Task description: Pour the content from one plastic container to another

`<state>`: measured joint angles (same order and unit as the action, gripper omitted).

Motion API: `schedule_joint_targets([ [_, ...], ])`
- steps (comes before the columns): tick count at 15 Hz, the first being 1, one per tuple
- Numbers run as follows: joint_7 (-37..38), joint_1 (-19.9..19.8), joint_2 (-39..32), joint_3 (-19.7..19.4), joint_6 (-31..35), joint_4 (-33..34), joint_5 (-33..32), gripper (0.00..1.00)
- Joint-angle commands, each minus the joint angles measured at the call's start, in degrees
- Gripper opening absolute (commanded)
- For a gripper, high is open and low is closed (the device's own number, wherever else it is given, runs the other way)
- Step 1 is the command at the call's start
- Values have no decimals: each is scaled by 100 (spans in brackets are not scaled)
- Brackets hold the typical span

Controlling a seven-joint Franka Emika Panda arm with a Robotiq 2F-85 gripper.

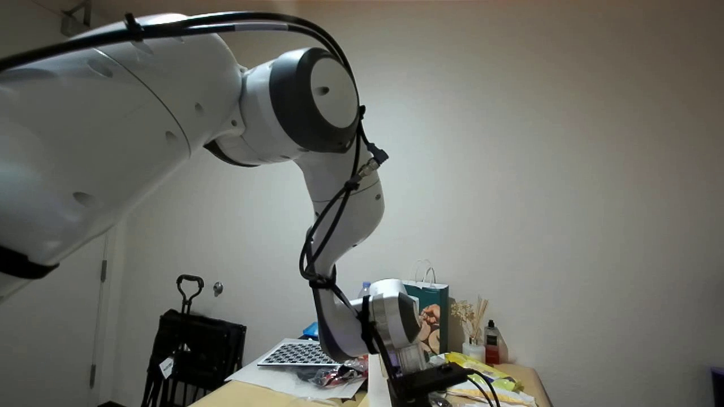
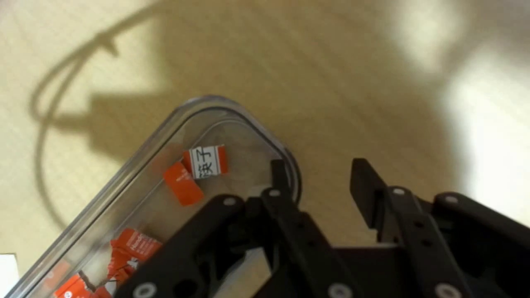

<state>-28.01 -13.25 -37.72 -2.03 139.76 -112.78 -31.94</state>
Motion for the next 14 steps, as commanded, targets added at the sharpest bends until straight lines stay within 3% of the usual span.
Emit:
schedule_joint_targets([
  [1,-53,395,421,-18,-1452,-100,556,13],
  [6,-170,572,571,139,-2592,-98,969,2],
  [10,-33,594,660,167,-2699,-205,1032,8],
  [11,97,641,779,122,-2437,-326,860,32],
  [12,-3,631,432,137,-2653,9,940,8],
  [13,1,633,465,136,-2631,2,935,10],
  [14,1,634,499,135,-2629,-4,935,40],
])
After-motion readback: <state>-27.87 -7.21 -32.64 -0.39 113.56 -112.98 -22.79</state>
